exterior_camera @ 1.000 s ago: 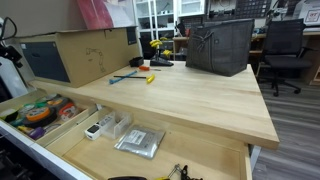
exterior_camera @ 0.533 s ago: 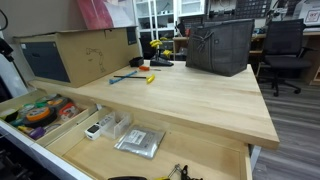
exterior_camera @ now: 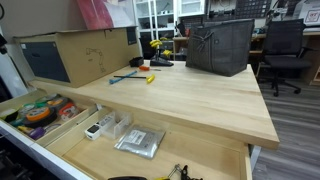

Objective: Open the top left drawer

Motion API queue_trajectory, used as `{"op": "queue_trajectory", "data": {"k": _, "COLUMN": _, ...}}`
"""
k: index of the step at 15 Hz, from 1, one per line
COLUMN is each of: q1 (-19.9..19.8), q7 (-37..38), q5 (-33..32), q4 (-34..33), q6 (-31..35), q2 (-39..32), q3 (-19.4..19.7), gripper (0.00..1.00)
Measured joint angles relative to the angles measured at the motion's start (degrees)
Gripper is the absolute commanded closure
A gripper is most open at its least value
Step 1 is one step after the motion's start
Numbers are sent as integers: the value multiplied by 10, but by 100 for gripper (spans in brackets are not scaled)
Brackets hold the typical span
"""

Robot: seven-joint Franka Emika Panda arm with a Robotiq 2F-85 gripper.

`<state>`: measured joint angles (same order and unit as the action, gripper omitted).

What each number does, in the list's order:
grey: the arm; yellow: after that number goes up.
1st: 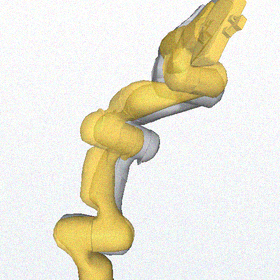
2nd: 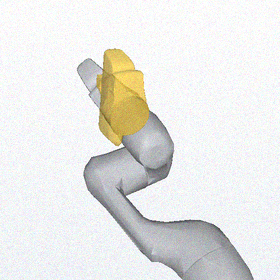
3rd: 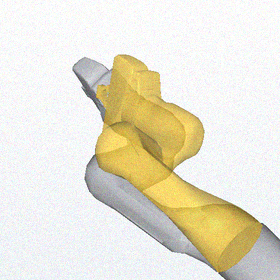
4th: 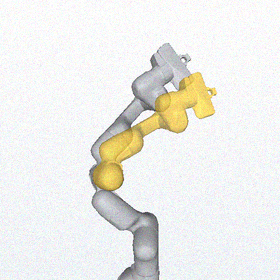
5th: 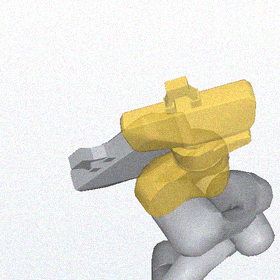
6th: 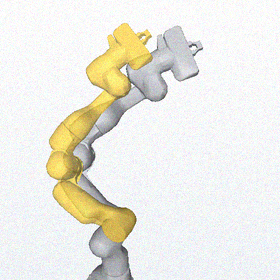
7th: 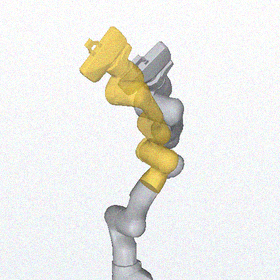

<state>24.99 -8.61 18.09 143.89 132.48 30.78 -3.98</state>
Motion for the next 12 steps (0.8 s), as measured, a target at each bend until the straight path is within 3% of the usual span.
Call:
{"op": "queue_trajectory", "data": {"k": 9, "q1": -65, "q7": 49, "q5": -3, "q4": -42, "q6": -87, "q2": 16, "q3": -18, "gripper": 0}}
{"op": "queue_trajectory", "data": {"k": 12, "q1": -57, "q7": 4, "q5": -4, "q4": -42, "q6": -95, "q2": 25, "q3": -22, "gripper": 0}}
